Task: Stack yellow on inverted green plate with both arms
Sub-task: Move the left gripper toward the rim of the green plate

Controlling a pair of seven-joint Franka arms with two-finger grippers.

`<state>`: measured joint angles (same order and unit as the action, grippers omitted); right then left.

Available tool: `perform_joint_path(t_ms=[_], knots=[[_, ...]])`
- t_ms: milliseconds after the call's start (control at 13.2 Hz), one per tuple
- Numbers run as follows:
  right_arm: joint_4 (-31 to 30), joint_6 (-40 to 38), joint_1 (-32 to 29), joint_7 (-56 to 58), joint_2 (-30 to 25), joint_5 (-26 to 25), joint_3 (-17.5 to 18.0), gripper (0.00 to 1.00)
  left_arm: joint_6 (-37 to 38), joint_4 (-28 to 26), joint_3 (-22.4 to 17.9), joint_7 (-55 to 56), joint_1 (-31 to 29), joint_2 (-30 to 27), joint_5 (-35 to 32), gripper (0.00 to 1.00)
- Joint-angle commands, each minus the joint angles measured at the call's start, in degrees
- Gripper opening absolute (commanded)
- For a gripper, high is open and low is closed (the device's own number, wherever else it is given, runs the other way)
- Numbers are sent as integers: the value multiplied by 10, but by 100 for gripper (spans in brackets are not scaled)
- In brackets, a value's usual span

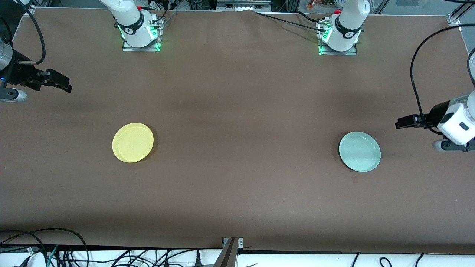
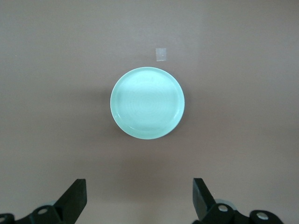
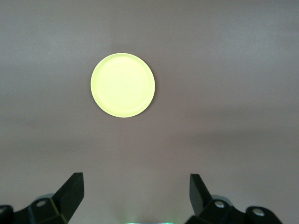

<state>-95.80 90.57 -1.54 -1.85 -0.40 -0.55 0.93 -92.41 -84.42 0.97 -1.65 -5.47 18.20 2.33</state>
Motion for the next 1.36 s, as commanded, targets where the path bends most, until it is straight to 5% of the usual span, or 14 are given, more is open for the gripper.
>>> perform_joint_path(t_ms=[0, 454, 757, 1287], knots=[[-2, -4, -4, 1, -10, 5, 4, 100, -16, 6, 4, -20, -12, 29, -8, 100], [-2, -5, -4, 2, -10, 5, 4, 100, -146, -67, 10, -160, -93, 97, 57, 100], [-2, -5, -4, 4, -10, 5, 4, 100, -170, -80, 10, -234, -133, 147, 132, 100], [-2, -5, -3, 3, -10, 5, 5, 100, -253, -146, 11, -309, -149, 171, 199, 100]])
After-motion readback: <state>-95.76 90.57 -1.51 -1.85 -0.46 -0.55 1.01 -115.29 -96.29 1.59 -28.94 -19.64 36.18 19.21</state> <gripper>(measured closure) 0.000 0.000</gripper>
